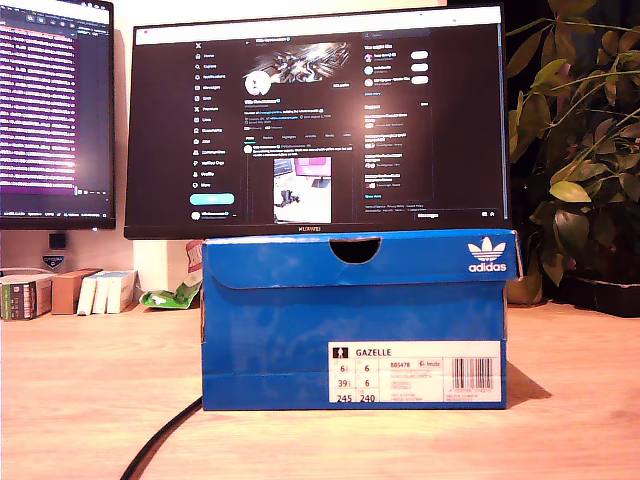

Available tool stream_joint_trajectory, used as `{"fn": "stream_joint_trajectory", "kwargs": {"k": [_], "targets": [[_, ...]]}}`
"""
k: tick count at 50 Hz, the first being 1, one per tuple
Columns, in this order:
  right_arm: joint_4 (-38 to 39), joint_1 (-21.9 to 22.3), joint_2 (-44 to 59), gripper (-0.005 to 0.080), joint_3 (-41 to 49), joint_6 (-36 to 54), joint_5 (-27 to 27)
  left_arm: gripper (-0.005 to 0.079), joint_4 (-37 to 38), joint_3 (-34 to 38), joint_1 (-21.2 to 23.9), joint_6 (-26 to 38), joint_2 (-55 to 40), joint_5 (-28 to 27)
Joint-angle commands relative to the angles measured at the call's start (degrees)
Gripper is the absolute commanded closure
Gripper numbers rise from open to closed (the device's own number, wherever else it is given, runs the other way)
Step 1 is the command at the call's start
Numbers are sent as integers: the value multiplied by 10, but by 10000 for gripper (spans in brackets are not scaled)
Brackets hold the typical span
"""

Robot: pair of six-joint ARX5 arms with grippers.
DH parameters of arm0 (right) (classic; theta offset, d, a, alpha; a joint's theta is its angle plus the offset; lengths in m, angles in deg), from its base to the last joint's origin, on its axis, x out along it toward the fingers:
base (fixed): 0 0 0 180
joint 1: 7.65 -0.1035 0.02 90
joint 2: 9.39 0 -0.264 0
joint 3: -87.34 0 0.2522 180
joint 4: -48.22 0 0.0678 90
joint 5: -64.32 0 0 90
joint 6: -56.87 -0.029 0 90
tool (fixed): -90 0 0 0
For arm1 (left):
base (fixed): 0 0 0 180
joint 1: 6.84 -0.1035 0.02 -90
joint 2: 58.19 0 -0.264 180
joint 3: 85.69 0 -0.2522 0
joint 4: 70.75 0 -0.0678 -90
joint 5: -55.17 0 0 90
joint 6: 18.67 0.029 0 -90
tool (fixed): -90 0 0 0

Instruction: Close the blue shoebox by pushing the lid with your left arm and holding the box in place with your right arm

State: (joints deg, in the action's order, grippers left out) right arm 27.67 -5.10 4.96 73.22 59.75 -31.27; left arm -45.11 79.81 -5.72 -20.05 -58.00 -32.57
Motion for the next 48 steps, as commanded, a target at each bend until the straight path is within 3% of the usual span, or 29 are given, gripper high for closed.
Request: {"fn": "stream_joint_trajectory", "kwargs": {"k": [1, 13, 34, 48], "targets": [[-8, -2, -1, 763, 1, 0, -2, 752, 2, 19, 2, -1, 5, 1], [-14, -3, -6, 762, 1, 0, -2, 752, 2, 19, 2, -1, 5, 1], [-18, -3, -144, 762, 1, 0, -2, 752, 2, 19, 2, -1, 5, 1], [-19, -3, -143, 763, 1, 0, -1, 752, 3, 19, 2, -1, 5, -1]]}}
